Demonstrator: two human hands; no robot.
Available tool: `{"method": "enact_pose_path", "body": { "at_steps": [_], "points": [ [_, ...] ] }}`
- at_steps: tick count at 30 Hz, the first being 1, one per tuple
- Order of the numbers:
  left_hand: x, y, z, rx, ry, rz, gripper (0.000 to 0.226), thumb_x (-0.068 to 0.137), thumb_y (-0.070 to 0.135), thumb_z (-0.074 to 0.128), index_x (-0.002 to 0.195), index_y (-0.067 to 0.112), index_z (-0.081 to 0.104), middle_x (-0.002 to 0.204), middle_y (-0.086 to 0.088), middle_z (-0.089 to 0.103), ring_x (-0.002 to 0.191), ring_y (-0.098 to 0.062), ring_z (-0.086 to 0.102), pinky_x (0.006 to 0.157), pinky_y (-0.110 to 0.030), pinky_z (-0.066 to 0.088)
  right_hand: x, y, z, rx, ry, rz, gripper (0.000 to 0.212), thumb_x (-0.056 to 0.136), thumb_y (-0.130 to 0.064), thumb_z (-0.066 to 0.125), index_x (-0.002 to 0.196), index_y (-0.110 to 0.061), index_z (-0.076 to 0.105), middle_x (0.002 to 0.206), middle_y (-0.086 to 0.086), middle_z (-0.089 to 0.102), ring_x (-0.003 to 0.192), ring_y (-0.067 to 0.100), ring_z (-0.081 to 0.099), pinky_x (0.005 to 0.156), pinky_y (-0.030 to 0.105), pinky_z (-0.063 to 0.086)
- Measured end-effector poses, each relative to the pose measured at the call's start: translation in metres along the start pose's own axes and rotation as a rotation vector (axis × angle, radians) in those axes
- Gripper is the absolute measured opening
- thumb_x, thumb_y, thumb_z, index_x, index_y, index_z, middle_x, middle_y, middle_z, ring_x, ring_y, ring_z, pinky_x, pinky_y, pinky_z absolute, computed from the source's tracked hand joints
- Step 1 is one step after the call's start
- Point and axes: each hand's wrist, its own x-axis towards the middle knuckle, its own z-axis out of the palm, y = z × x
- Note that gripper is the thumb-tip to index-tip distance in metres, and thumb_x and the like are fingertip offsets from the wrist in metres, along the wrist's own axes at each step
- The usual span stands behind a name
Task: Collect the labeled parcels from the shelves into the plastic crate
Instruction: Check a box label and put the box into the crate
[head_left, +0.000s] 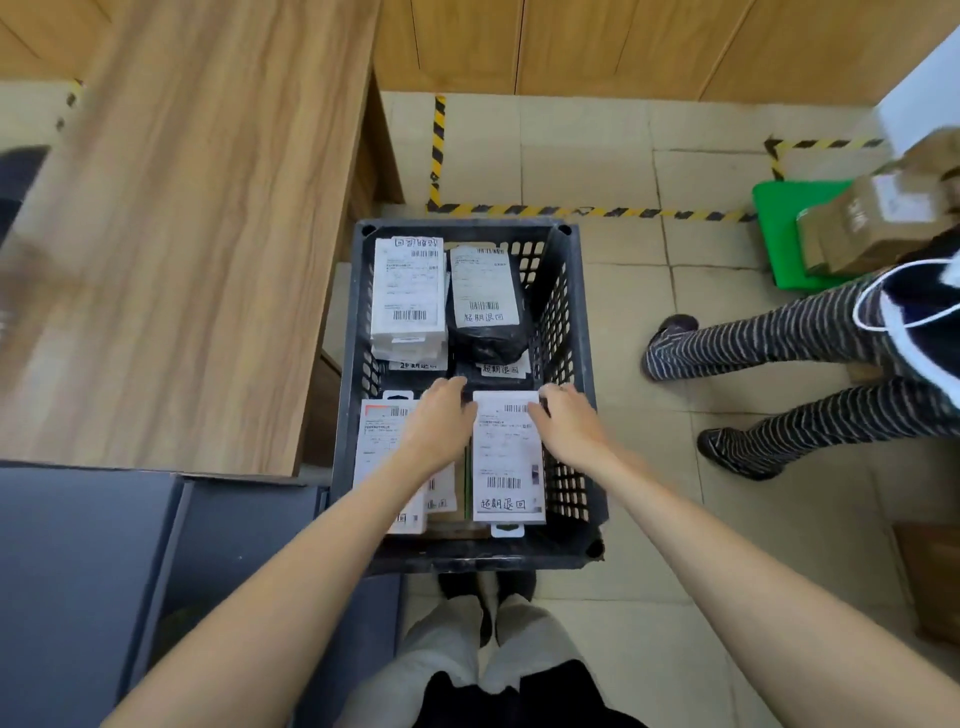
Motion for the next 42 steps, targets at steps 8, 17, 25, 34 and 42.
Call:
{"method": "enact_pose_path", "body": {
  "at_steps": [8, 17, 25, 34, 42],
  "points": [
    [-0.007, 0.092, -0.188, 0.5, 0.273, 0.218, 0.042, 0.106, 0.041, 0.04, 0.137, 0.016, 0.054, 0.139, -0.006, 0.058, 0.124, -0.028, 0.055, 0.094, -0.045, 0.049, 0.011, -0.133, -0.175, -0.381, 0.229, -0.403, 0.028, 0.105, -0.034, 0.039, 0.099, -0.011, 0.054, 0.098, 0.004, 0.052, 0.092, 0.025, 0.053, 0.076, 0.039, 0.046],
    [-0.086, 0.115, -0.279, 0.521, 0.544, 0.047, 0.045, 0.107, 0.039, 0.036, 0.145, 0.019, 0.049, 0.147, -0.007, 0.053, 0.13, -0.031, 0.052, 0.099, -0.043, 0.045, -0.012, -0.228, -0.248, -0.522, 0.301, -0.708, 0.034, 0.105, -0.041, 0.033, 0.101, -0.014, 0.054, 0.105, 0.007, 0.052, 0.087, 0.024, 0.048, 0.07, 0.037, 0.04],
    [-0.177, 0.064, -0.262, 0.467, 0.698, -0.186, 0.047, 0.106, 0.045, 0.039, 0.147, 0.023, 0.049, 0.148, -0.001, 0.053, 0.133, -0.024, 0.05, 0.098, -0.041, 0.046, -0.04, -0.281, -0.198, -0.537, 0.204, -1.019, 0.042, 0.105, -0.042, 0.033, 0.127, -0.013, 0.055, 0.125, 0.01, 0.055, 0.112, 0.028, 0.054, 0.087, 0.04, 0.043],
    [-0.321, -0.005, -0.227, 0.382, 0.782, -0.583, 0.036, 0.105, 0.04, 0.041, 0.128, 0.019, 0.059, 0.125, -0.005, 0.063, 0.118, -0.03, 0.057, 0.088, -0.047, 0.05, -0.127, -0.361, -0.094, -0.524, 0.09, -1.438, 0.039, 0.104, -0.04, 0.037, 0.123, -0.012, 0.058, 0.126, 0.014, 0.057, 0.115, 0.035, 0.055, 0.09, 0.044, 0.046],
    [-0.456, -0.035, -0.162, 0.279, 0.845, -0.874, 0.043, 0.105, 0.041, 0.043, 0.141, 0.019, 0.054, 0.139, -0.006, 0.059, 0.125, -0.03, 0.055, 0.093, -0.043, 0.045, -0.237, -0.381, -0.002, -0.543, -0.105, -1.701, 0.038, 0.104, -0.038, 0.038, 0.121, -0.009, 0.055, 0.122, 0.017, 0.055, 0.116, 0.039, 0.052, 0.087, 0.047, 0.044]
  ]
}}
